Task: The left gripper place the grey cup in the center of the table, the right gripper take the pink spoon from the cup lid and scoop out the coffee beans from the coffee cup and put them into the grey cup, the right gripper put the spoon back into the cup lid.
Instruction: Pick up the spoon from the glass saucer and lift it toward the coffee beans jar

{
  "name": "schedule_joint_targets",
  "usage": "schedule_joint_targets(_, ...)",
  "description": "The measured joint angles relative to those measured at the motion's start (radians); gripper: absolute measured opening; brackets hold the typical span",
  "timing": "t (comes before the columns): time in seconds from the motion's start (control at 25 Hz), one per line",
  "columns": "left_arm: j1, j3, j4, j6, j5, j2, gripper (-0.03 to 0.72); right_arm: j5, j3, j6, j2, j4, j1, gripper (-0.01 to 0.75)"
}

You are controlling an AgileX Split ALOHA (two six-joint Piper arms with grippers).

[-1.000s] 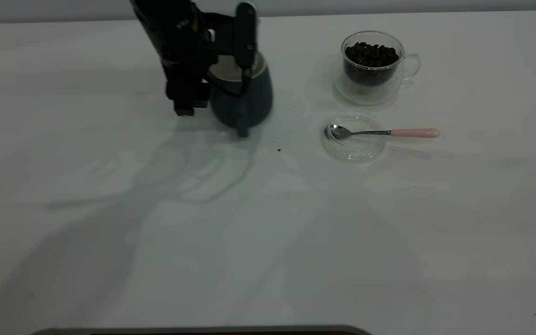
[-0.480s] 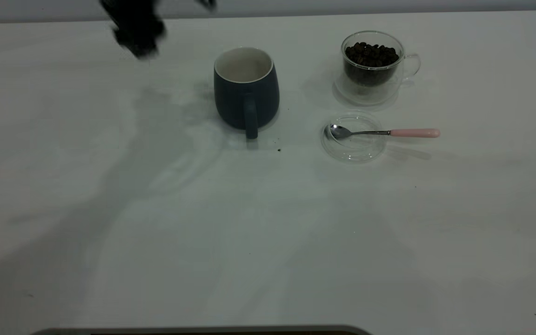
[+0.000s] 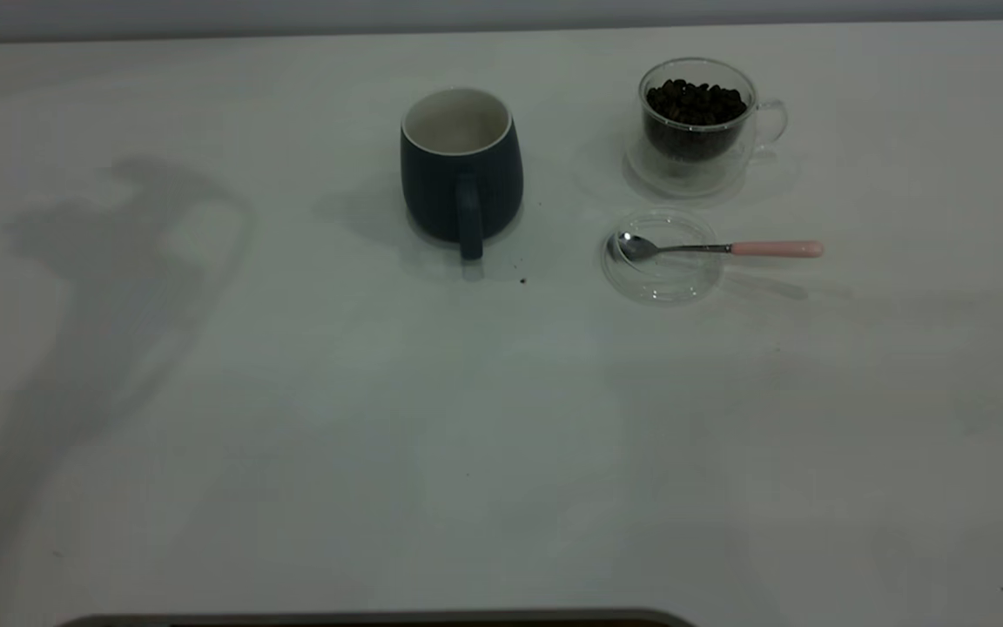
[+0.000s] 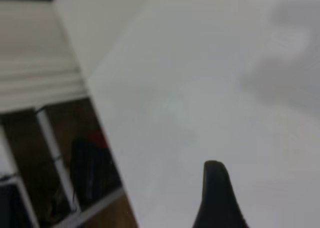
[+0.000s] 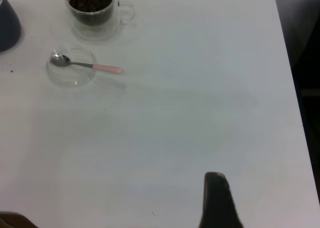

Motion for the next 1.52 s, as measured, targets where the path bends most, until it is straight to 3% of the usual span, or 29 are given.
schedule_joint_targets(0.32,0.001,0.0,-0.069,-0.009,0.175,-0.293,0.565,0.0,0.0,0.0,0.0,0.0,0.0,0.524)
schedule_joint_targets(0.72,0.001,0.05,-0.187,-0.032,0.177,-0.611,0.565,0.0,0.0,0.0,0.0,0.0,0.0,0.524)
schedule_joint_targets(1.0,0.001,0.309,-0.297,-0.016,0.177,-0.926,0.565,0.0,0.0,0.0,0.0,0.0,0.0,0.524)
schedule_joint_targets(1.32,0.001,0.647,-0.536,0.04,0.177,-1.265,0.565,0.0,0.0,0.0,0.0,0.0,0.0,0.524)
schedule_joint_targets(1.52,0.001,0.837,-0.583,0.042,0.177,-1.41,0.565,0.0,0.0,0.0,0.0,0.0,0.0,0.524)
